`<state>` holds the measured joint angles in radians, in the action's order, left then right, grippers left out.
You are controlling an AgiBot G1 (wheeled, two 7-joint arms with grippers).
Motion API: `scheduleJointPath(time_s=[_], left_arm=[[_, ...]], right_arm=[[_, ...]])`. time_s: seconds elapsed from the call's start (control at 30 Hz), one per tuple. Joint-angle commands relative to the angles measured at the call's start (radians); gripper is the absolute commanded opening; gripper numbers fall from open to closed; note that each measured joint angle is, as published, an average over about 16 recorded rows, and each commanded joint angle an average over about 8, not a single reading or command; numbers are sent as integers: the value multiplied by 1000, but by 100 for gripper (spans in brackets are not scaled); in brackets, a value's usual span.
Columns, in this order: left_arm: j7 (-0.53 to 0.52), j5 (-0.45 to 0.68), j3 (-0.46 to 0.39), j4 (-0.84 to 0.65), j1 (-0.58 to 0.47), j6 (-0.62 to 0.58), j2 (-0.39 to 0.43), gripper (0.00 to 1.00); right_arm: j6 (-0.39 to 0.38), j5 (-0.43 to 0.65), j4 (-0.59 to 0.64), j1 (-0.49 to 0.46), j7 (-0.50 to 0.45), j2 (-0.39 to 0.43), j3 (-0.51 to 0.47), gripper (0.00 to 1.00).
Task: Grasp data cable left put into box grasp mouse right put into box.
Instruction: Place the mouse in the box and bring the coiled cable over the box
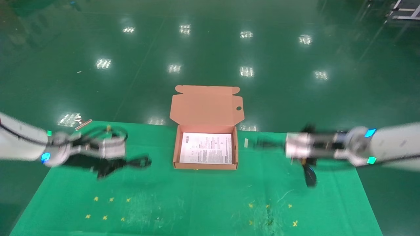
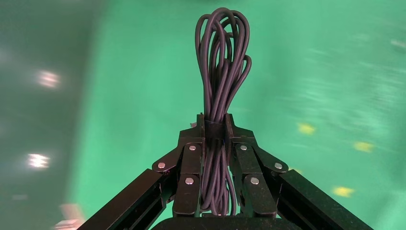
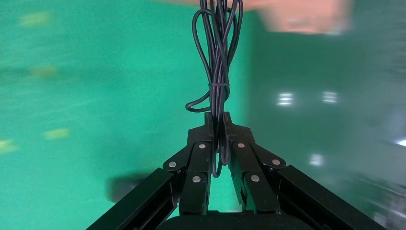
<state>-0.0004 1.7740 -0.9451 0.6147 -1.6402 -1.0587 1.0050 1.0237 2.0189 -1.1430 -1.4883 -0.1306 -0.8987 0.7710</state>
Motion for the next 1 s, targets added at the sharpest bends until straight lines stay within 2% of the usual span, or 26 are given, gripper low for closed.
scheduleJointPath(time_s=[0.03,0.2,0.37,0.53,0.67,1.0], left_arm=[[-13,10,4,65,-18,22,-20,0],[-74,43,22,240,-31,103,-52,0],[-135,89,34,334,-41,184,-43,0],[-188,140,42,356,-54,251,-20,0],[-220,170,43,362,-58,276,-12,0],[-256,204,39,373,-48,285,-30,0]], right_arm=[[-21,3,-17,-30,-23,16,-25,0],[-70,-25,-18,-108,-22,-48,-59,0],[-121,-64,28,-175,3,-149,-78,0],[-171,-83,123,-237,39,-245,-86,0],[-189,-96,186,-266,67,-291,-87,0],[-189,-107,231,-259,85,-332,-78,0]])
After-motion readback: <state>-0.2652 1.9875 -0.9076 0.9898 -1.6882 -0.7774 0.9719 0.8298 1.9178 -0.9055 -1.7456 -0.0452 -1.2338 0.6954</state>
